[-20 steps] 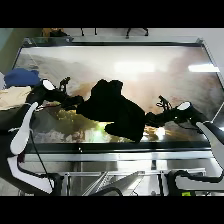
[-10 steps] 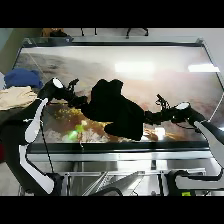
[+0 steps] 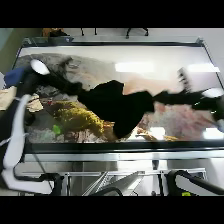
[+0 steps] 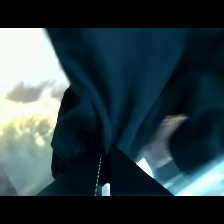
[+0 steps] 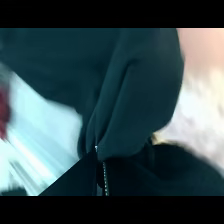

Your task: Fold the shirts.

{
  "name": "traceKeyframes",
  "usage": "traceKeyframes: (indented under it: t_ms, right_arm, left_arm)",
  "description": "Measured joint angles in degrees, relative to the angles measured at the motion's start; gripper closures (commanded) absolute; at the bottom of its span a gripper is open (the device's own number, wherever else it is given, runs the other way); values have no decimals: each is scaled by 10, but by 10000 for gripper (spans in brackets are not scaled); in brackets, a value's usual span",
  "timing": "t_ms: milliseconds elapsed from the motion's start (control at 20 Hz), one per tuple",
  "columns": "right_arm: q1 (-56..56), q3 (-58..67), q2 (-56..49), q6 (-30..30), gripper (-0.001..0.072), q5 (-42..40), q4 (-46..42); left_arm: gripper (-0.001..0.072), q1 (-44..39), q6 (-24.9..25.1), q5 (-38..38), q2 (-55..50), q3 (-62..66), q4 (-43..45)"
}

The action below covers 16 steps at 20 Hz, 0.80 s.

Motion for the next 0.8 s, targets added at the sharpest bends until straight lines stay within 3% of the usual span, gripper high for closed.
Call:
traceKeyframes:
  t_ms: [200,450,650,800]
  right_arm:
    - [-96,149,88,-16,685,32,48]
    - [-129,305,166,-33,685,40,72]
    - [-134,357,172,-41,684,36,71]
    - [-135,343,135,-42,684,50,73]
  left_arm:
    - [696,-3,-18,-21,194,87,-2]
    - [697,-22,-35,-2,415,139,7]
    - [696,-26,-48,26,505,72,54]
    - [696,-28,-52,50,501,-21,67]
